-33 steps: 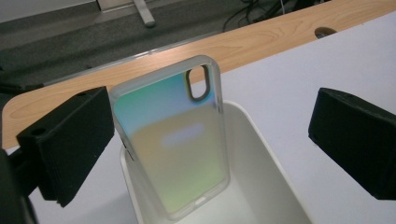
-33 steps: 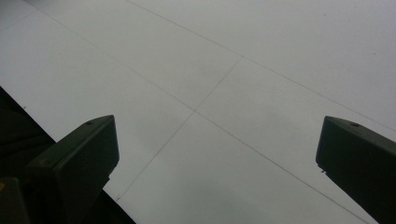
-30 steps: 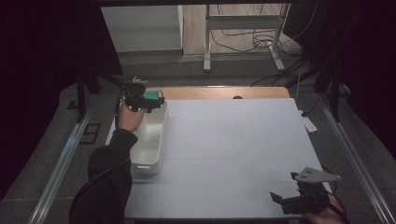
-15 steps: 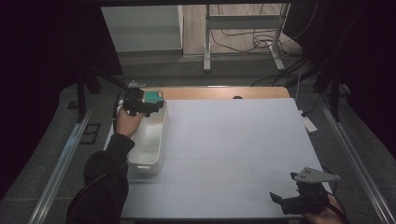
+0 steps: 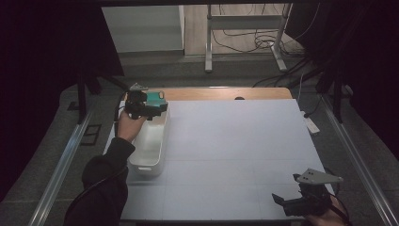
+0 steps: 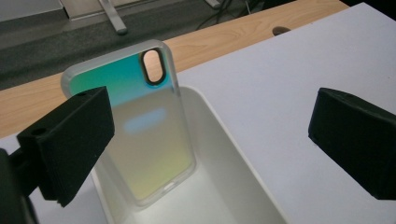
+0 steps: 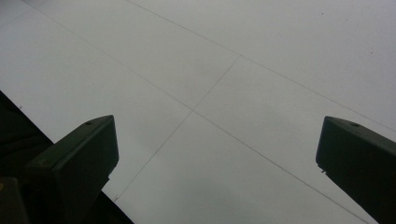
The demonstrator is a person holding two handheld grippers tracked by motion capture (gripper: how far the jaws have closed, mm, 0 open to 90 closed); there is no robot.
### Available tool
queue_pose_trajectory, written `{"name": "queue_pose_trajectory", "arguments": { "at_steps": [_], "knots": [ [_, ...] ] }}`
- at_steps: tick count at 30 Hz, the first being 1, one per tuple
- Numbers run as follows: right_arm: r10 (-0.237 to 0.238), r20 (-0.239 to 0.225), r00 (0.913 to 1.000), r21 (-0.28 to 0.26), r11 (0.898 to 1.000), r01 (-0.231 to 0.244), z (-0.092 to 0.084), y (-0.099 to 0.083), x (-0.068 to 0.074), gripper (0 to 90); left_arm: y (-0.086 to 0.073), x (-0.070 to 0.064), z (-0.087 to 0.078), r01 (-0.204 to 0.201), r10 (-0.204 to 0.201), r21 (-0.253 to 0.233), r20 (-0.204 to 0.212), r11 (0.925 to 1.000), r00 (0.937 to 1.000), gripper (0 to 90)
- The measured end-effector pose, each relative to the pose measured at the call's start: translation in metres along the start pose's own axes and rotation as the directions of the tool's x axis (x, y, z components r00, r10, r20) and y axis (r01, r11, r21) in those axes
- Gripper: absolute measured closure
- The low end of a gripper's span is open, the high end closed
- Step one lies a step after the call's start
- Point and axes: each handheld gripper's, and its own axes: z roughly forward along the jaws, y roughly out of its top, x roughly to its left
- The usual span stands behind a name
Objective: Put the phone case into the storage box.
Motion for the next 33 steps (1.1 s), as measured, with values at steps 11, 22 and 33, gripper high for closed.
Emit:
{"name": "queue_pose_trajectory", "arguments": {
  "at_steps": [11,22,33],
  "knots": [
    [0.009,0.003,1.0,-0.002,1.0,-0.009,0.0,0.0,0.0,0.0,-0.003,-0.01,-0.005,-0.026,0.026,-0.007,0.038,0.9996,0.9989,0.8],
    [0.012,0.005,0.9999,-0.002,1.0,-0.012,0.0,0.0,-0.001,0.0,-0.006,-0.02,-0.012,-0.048,0.049,-0.017,0.066,0.9987,0.9966,0.7],
    [0.012,0.006,0.9999,-0.002,1.0,-0.012,0.0,0.0,-0.001,0.0,-0.01,-0.026,-0.016,-0.057,0.059,-0.021,0.084,0.9981,0.9947,0.6]
  ]
}}
